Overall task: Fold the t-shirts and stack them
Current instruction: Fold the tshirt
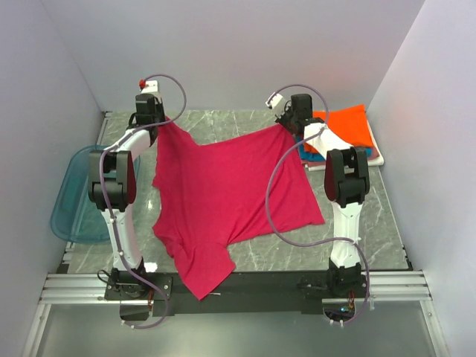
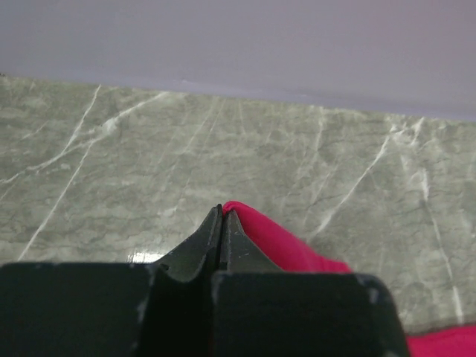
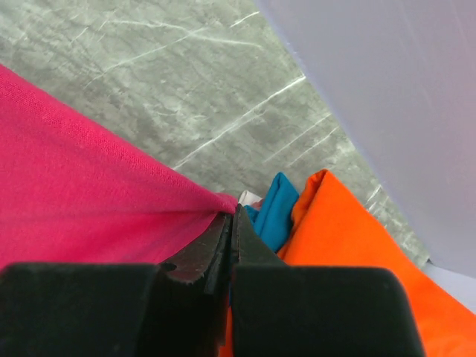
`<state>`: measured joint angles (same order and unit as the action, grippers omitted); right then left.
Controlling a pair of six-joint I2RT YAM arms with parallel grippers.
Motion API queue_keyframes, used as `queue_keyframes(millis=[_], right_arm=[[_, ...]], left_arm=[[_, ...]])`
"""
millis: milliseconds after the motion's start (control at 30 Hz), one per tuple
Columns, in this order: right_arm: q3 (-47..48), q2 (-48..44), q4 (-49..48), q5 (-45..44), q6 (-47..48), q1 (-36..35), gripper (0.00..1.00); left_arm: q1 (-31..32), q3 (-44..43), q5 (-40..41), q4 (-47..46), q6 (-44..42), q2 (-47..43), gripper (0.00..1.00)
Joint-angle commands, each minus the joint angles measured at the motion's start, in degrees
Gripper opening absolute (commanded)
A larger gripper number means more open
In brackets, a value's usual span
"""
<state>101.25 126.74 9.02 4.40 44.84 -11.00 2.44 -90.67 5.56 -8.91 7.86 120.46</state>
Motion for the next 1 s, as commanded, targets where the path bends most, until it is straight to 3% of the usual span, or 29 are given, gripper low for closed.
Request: queue_keyframes(millis=[0,300,633,967], right_arm=[[2.8,-0.2,-1.7,-1.0,0.2,-0.2,0.00],[-0.7,-2.9,-1.8,1.7,0.2,-0.1,0.00],[-8.3,-9.3,-3.3,3.4,-1.2,-0.2,0.00],[-17.6,-17.5,-5.1,5.2,-2.0,0.2,0.00]], left_arm=[[-0.5,-2.8,-1.9,0.4,-2.2,-0.1,0.00],[-1.6,5.3,-6.4,-3.1,-2.4,-6.2,0.00],[-1.6,17.0,-12.5,-6.6,0.1,-19.1,0.00],[-1.6,28.0,-17.9,-3.4,1.5,-32.9,0.01]])
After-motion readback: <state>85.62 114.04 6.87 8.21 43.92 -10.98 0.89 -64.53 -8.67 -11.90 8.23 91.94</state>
